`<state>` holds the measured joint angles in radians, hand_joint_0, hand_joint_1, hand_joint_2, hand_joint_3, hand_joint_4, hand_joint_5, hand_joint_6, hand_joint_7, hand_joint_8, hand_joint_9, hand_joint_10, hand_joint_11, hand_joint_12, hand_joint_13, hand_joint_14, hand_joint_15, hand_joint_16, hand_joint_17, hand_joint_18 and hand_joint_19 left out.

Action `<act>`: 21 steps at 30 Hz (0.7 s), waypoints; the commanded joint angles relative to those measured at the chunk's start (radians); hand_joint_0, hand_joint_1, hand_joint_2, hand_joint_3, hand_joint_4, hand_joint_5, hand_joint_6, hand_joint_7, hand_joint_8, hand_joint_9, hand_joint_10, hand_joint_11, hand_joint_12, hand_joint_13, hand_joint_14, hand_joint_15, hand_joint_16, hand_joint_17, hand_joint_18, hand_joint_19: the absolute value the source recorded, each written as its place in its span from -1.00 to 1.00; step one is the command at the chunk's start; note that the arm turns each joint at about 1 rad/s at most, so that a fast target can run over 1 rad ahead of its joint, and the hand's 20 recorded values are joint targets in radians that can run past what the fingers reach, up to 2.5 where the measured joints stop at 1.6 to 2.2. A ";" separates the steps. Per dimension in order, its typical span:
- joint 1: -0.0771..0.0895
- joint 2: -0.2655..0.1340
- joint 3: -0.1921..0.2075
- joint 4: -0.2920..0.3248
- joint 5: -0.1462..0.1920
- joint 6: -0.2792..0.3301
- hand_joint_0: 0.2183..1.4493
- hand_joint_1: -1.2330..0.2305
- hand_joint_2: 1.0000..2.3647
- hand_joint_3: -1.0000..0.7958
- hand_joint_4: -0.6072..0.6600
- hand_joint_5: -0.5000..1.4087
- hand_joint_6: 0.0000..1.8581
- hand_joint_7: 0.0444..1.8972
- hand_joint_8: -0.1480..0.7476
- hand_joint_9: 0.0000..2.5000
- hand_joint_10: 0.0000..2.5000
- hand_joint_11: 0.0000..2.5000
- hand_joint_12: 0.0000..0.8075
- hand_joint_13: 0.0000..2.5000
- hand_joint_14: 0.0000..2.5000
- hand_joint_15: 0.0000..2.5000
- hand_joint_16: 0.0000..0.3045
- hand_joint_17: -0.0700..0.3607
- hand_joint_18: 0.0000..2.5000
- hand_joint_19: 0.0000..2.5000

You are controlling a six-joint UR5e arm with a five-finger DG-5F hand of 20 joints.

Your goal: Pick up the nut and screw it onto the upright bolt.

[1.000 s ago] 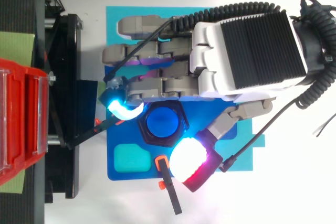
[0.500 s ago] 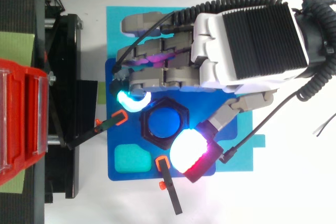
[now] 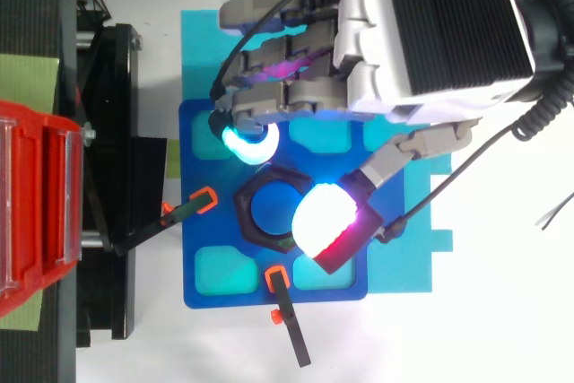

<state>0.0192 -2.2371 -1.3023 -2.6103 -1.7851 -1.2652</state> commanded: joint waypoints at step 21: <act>-0.004 0.001 0.031 0.036 -0.039 0.001 -0.56 0.46 -1.00 -0.44 0.30 -0.63 -0.46 -0.22 -0.10 -0.38 -1.00 -1.00 -0.35 -0.55 -1.00 -1.00 -0.84 -0.42 -0.85 -1.00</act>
<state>0.0075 -2.2366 -1.2728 -2.5852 -1.8256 -1.2633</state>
